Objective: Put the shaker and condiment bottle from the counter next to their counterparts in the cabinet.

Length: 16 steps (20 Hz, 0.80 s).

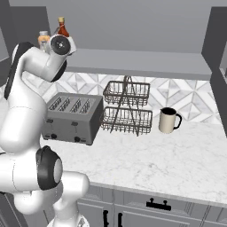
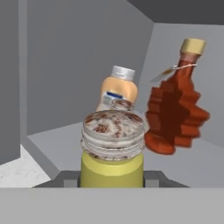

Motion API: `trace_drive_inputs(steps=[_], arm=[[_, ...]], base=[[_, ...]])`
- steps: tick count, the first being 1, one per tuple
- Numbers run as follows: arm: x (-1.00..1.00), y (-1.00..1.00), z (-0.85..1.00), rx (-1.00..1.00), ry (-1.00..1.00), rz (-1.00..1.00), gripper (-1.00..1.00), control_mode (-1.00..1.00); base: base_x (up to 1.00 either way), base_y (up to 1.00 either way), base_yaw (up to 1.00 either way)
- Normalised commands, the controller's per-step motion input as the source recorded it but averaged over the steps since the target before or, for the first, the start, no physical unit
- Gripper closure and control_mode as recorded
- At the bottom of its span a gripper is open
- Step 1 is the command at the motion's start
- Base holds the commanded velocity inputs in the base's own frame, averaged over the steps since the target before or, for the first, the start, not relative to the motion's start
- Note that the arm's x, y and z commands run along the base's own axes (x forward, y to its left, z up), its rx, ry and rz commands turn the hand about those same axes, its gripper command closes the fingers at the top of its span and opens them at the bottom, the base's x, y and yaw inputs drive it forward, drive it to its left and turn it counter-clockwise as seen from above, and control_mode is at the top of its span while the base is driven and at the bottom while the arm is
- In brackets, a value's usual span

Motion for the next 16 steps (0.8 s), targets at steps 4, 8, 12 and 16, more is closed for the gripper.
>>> trace_drive_inputs(steps=[4,8,12,16], arm=[[0.20,0.02,-0.05,0.02,0.00,0.00,1.00,-1.00],[0.23,0.00,-0.29,0.04,0.00,0.00,1.00,-1.00],[0.00,0.00,-0.19,0.02,-0.02,0.00,1.00,-1.00],[-0.02,0.09,0.00,0.00,-0.03,0.00,1.00,-1.00]], base=[[0.00,0.00,0.00],[0.00,0.00,0.00],[0.00,0.00,0.00],[0.00,0.00,0.00]])
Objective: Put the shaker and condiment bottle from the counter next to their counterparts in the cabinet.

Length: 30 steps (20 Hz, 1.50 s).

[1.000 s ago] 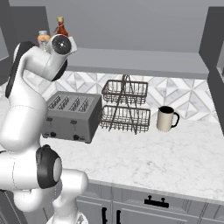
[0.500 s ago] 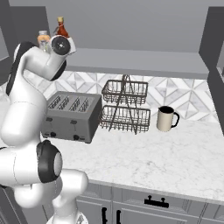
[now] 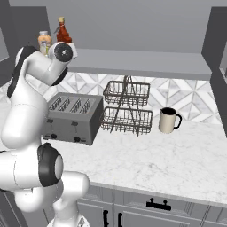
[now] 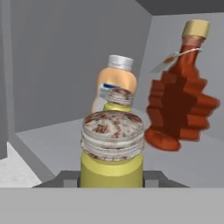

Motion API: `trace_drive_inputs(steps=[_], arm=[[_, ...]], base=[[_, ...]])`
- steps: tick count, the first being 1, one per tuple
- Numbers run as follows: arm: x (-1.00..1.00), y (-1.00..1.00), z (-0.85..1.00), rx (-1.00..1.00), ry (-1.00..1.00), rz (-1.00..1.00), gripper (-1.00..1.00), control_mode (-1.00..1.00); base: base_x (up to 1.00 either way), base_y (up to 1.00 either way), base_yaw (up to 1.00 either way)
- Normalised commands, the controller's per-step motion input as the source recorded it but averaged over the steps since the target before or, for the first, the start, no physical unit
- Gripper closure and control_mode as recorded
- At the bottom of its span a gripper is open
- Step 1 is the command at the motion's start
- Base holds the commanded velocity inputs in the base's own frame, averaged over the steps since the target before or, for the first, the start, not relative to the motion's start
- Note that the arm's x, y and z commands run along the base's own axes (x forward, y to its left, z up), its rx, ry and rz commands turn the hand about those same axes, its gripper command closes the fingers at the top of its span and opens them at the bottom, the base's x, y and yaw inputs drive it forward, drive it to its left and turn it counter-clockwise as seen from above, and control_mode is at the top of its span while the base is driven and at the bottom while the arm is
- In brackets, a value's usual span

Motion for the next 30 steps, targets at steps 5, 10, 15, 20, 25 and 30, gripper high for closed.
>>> trace_drive_inputs(steps=[5,10,15,20,25,30], arm=[[0.00,0.08,0.00,0.02,-0.02,0.00,1.00,-1.00],[0.20,0.04,0.00,0.05,0.00,0.00,1.00,-1.00],[0.43,0.00,-0.01,0.02,0.00,0.00,1.00,-1.00],[0.20,0.00,-0.17,0.00,0.00,0.00,1.00,-1.00],[0.23,0.00,-0.09,0.00,0.00,0.00,1.00,-1.00],[0.30,0.00,-0.04,0.00,0.00,0.00,1.00,-1.00]], base=[[0.00,0.00,0.00],[0.00,0.00,0.00],[0.00,0.00,0.00],[0.00,0.00,0.00],[0.00,0.00,0.00],[0.00,0.00,0.00]])
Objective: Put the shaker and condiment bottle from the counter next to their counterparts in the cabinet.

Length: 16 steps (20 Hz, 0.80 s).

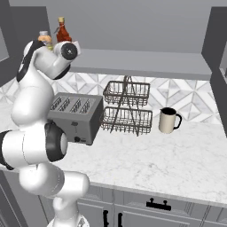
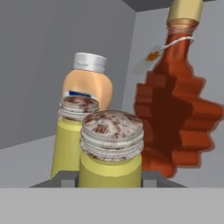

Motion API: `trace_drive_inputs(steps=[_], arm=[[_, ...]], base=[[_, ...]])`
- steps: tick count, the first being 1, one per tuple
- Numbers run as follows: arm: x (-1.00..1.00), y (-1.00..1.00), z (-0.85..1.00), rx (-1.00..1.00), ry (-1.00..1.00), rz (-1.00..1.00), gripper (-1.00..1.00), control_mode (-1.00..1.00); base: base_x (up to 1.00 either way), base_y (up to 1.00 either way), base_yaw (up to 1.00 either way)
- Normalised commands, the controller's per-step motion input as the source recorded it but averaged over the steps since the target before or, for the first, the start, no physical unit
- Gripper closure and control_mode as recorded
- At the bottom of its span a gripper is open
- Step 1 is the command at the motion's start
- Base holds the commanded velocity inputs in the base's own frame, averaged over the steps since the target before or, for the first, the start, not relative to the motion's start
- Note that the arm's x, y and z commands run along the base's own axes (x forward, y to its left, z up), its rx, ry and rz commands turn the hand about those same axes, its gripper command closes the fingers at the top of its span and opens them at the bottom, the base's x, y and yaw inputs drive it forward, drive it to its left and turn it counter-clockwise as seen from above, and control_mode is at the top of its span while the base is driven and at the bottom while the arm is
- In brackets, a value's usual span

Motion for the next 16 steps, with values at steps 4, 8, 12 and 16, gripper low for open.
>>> trace_drive_inputs(steps=[4,8,12,16], arm=[[0.17,0.00,-0.06,0.00,0.00,0.00,1.00,-1.00],[0.14,0.01,-0.12,0.00,-0.01,0.00,1.00,-1.00],[0.13,0.12,-0.18,0.00,0.00,0.00,1.00,-1.00],[0.18,0.19,-0.18,0.00,0.00,0.00,1.00,-1.00]], base=[[0.00,0.00,0.00],[0.00,0.00,0.00],[0.00,0.00,0.00],[0.00,0.00,0.00]])
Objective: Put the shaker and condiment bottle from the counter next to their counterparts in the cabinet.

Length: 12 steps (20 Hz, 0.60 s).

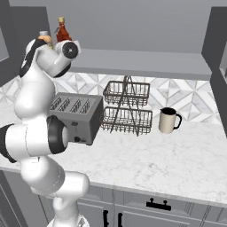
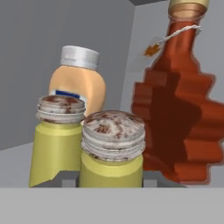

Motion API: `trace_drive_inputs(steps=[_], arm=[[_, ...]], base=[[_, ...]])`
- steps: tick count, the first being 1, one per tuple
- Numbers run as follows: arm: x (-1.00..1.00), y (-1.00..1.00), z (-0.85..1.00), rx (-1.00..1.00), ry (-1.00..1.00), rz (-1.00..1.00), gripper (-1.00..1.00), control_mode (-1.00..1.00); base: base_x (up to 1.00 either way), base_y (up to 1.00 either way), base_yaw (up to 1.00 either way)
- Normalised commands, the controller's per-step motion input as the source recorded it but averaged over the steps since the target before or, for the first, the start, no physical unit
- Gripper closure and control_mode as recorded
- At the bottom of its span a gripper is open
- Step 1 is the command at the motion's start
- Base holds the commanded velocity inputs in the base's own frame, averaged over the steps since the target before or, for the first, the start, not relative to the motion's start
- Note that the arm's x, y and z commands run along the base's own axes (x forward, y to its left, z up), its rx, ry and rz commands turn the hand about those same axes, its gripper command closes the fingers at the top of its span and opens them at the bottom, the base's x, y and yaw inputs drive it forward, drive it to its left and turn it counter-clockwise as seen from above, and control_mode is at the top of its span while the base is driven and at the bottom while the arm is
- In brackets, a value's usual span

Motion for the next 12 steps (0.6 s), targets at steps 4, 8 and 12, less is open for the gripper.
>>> trace_drive_inputs(steps=[4,8,12], arm=[[0.04,0.13,-0.25,0.00,0.00,0.00,-1.00,-1.00],[-0.04,0.00,-0.33,0.00,0.00,0.04,-1.00,-1.00],[-0.24,0.00,-0.24,0.00,0.00,0.01,-1.00,-1.00]], base=[[0.00,0.00,0.00],[0.00,0.00,0.00],[0.00,0.00,0.00]])
